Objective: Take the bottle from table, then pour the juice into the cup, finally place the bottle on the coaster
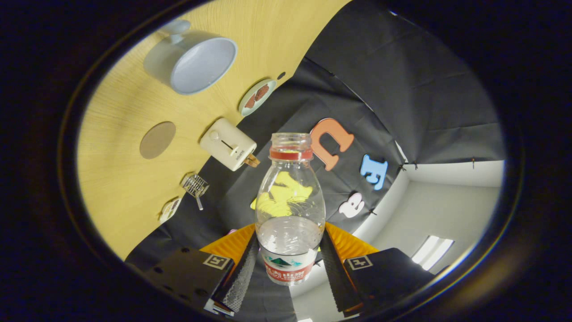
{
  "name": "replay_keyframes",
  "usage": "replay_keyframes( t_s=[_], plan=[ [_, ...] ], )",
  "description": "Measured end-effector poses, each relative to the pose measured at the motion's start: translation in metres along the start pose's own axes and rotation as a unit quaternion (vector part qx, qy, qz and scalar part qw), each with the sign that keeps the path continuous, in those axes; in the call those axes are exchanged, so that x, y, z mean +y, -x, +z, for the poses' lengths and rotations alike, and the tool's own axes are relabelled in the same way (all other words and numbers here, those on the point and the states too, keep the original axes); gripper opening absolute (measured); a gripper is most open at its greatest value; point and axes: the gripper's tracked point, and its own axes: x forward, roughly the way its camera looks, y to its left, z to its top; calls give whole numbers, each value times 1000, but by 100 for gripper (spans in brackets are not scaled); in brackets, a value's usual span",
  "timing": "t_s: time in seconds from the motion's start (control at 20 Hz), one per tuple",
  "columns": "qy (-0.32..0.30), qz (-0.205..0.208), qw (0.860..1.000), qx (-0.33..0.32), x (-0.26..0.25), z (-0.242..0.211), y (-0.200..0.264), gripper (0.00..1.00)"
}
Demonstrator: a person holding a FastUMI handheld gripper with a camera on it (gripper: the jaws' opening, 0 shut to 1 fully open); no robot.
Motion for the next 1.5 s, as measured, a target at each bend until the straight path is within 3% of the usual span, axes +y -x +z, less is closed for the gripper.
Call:
replay_keyframes(
  t_s=[0.3, 0.45, 0.65, 0.8, 1.05, 1.2, 1.5],
  plan=[
    [-27, -7, 1000, 11, -7, -7, -3, 80],
    [-91, -16, 995, 45, -18, -20, -8, 80],
    [-221, 11, 972, 79, -16, -29, -9, 80],
    [-290, 6, 952, 101, -24, -36, -8, 80],
    [-388, 21, 912, 134, -15, -49, -11, 80],
    [-455, 23, 877, 151, -16, -58, -15, 80],
    [-612, 74, 768, 174, 0, -54, -23, 80]
  ],
)
